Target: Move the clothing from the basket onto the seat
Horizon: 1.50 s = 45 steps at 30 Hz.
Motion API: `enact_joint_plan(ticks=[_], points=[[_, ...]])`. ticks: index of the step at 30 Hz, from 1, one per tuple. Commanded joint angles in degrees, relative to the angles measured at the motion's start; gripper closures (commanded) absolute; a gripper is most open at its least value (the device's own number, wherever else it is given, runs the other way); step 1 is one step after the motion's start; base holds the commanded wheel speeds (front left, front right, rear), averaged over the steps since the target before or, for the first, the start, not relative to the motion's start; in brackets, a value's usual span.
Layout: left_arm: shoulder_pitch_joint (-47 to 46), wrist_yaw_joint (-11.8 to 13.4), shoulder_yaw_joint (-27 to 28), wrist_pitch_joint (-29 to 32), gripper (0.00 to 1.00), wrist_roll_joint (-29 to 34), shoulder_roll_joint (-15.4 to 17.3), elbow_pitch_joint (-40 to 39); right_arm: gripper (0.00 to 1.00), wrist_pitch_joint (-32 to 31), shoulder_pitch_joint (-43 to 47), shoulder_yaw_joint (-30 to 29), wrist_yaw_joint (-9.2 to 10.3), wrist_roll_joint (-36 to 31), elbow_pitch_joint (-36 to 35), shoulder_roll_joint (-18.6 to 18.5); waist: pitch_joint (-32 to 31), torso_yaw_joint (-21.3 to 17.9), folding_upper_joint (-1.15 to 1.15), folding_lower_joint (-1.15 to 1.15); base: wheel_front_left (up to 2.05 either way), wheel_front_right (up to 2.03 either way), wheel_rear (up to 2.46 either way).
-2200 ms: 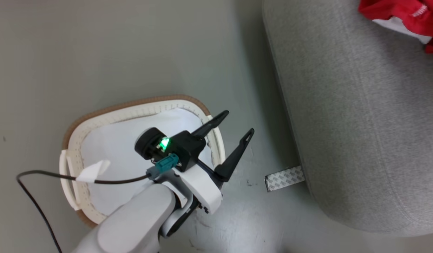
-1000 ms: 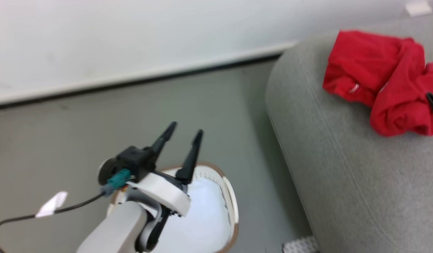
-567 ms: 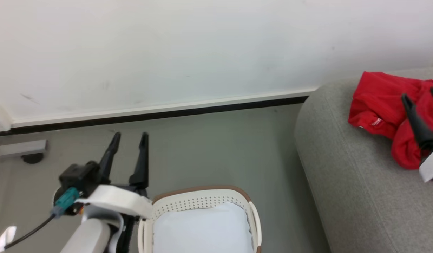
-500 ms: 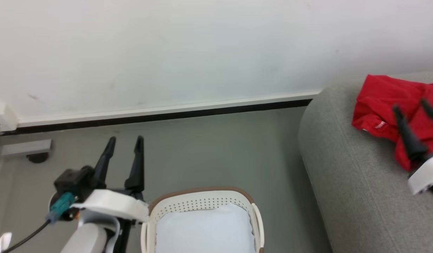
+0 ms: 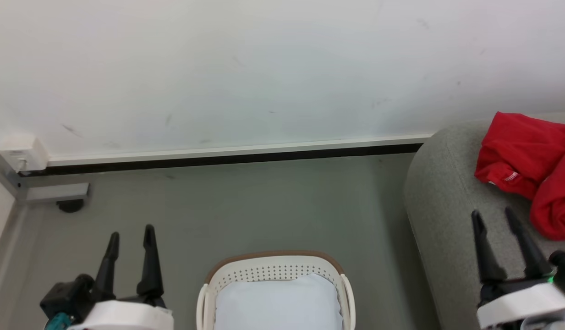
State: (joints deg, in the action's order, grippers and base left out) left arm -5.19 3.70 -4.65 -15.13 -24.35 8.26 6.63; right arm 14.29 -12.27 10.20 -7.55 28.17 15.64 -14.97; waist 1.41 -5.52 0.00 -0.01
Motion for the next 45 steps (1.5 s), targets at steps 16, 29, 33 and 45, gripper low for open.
enact_joint_plan(ticks=[16, 29, 33, 45], points=[[4.14, -10.17, 7.04, -0.02, 0.0, 10.45, -4.97, 4.31, 0.0, 0.92, 7.29, -2.79, 0.13, -7.65, -2.91, 7.71, -0.62, 0.5, 0.0, 0.01, 0.0, 0.0, 0.0], [3.22, -11.16, 7.4, -0.02, 0.0, 10.97, -5.29, 4.95, 0.0, 0.93, 6.38, -2.32, 0.13, -8.04, -1.98, 8.31, -0.75, 0.63, 0.0, 0.01, 0.0, 0.0, 0.0], [3.09, -11.15, 7.2, -0.02, 0.0, 10.68, -5.3, 4.92, 0.0, 0.93, 6.12, -2.34, 0.13, -7.7, -1.81, 8.25, -0.77, 0.58, 0.0, 0.01, 0.0, 0.0, 0.0], [3.43, -11.08, 6.74, 0.41, 1.0, 8.86, -5.6, 6.79, 1.0, 0.44, 6.93, -2.04, -0.01, -6.53, -0.89, 8.36, -0.96, 0.53, 0.0, 0.01, 0.0, 0.0, 0.0]])
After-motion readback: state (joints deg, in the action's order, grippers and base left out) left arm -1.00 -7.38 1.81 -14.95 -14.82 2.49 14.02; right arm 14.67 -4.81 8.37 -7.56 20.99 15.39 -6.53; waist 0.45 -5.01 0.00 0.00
